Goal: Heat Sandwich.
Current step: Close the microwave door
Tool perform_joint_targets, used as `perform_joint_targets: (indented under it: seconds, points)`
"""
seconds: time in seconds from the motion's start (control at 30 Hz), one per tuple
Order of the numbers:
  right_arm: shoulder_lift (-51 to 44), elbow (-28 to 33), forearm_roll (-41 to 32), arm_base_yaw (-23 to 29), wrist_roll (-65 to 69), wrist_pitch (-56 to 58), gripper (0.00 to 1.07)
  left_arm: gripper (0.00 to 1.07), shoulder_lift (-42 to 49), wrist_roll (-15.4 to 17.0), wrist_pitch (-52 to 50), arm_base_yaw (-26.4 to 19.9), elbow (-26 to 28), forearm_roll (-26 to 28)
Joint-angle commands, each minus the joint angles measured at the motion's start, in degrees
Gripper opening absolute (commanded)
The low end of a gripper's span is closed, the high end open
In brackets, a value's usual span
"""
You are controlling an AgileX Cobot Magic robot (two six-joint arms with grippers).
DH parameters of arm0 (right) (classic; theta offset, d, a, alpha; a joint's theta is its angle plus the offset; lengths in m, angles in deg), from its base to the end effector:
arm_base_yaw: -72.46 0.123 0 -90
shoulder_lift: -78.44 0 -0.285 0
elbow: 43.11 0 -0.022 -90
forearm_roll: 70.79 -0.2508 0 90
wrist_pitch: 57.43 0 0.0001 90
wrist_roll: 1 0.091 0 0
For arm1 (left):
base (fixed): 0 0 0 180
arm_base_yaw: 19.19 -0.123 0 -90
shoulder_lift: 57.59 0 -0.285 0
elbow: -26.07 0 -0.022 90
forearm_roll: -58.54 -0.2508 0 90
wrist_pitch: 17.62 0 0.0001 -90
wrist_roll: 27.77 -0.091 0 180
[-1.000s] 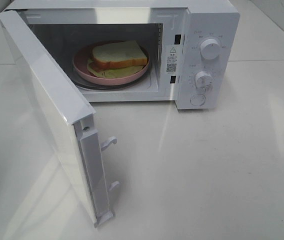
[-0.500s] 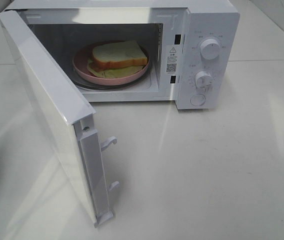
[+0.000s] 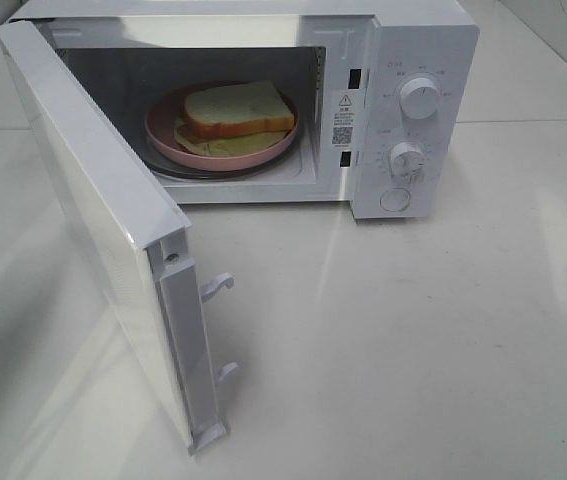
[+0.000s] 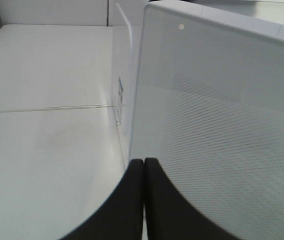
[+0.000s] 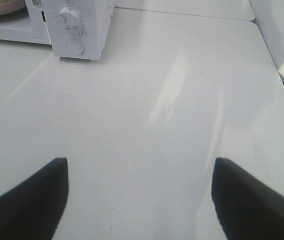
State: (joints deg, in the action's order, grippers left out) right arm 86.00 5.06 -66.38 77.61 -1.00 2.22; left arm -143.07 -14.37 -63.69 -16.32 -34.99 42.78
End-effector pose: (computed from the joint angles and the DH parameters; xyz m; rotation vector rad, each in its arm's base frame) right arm -0.0050 -0.0065 0.2810 -0.0872 2.0097 -0.0343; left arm 0.2204 -0.0289 0.1920 0.1510 1.7685 -0.2399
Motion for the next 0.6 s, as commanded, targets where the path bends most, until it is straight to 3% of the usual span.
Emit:
perform_joint_targets:
  seconds: [0.03, 0.6]
  points:
    - [-1.55, 0.06, 0.06, -0.40, 0.34, -0.40, 0.76, 0.00, -1.43, -0.86, -1.32, 3.38, 1.55, -0.06]
    - [-1.55, 0.06, 0.06, -0.40, 0.34, -0.40, 0.76, 0.00, -7.51, -3.55, -1.09, 17.76, 6.02, 10.77]
